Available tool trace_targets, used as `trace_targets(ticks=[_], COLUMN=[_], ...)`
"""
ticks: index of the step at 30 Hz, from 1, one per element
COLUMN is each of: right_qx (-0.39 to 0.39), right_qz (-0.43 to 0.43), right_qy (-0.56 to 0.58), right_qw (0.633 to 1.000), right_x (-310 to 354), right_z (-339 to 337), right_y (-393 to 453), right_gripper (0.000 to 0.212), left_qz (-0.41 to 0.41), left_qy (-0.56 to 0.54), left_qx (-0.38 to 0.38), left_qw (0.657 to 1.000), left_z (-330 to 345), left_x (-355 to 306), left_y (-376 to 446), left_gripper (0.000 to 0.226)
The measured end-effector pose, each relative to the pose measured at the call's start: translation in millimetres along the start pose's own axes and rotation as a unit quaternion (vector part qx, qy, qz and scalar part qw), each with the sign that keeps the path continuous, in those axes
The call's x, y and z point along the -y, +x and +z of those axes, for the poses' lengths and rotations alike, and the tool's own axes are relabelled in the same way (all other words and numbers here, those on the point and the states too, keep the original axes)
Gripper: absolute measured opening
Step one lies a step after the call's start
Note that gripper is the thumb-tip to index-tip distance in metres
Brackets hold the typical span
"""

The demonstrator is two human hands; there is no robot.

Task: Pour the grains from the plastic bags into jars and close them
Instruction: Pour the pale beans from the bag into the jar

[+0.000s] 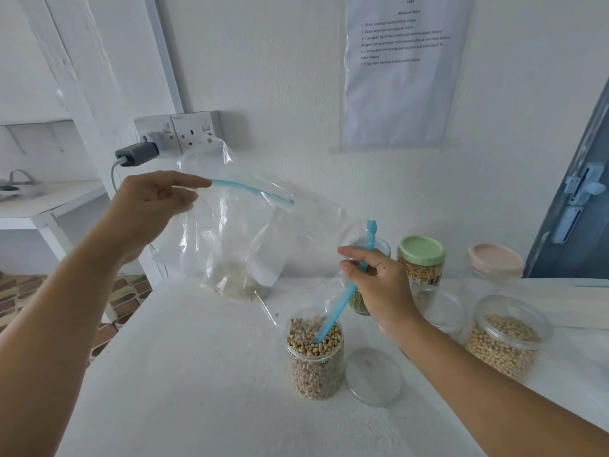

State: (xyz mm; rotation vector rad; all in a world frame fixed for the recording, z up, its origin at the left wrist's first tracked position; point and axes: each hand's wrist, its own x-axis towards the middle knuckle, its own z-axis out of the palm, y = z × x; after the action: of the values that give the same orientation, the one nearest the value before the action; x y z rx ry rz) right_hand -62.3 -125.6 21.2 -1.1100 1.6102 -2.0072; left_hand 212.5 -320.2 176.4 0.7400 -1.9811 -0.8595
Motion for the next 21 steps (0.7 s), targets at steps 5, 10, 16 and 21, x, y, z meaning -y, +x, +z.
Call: trace_targets(ticks=[5, 10, 16, 21], right_qx=[0.005, 0.008, 0.003, -0.003], right_qz=[-0.003, -0.011, -0.013, -0.015], right_qy=[0.009, 0.008, -0.001, -0.017], right_qw=[1.000, 1.000, 1.000, 1.000], right_x=[2, 0, -3, -4], right_z=[3, 4, 1, -1], right_y=[0, 1, 2, 2], right_gripper=[0.030, 0.031, 0.027, 0.025], left_qz=[0.056, 0.044, 0.027, 0.001], left_qy=[0.026, 0.036, -0.069, -0.058], left_qx=[-0.049, -0.022, 0.035, 0.010], left_qw=[0.997, 0.998, 0.997, 0.998], left_z=[3, 1, -6, -5], left_x=[-7, -12, -28, -38], left_y=[6, 6, 9, 23], left_gripper=[0.028, 0.035, 0.041, 0.016])
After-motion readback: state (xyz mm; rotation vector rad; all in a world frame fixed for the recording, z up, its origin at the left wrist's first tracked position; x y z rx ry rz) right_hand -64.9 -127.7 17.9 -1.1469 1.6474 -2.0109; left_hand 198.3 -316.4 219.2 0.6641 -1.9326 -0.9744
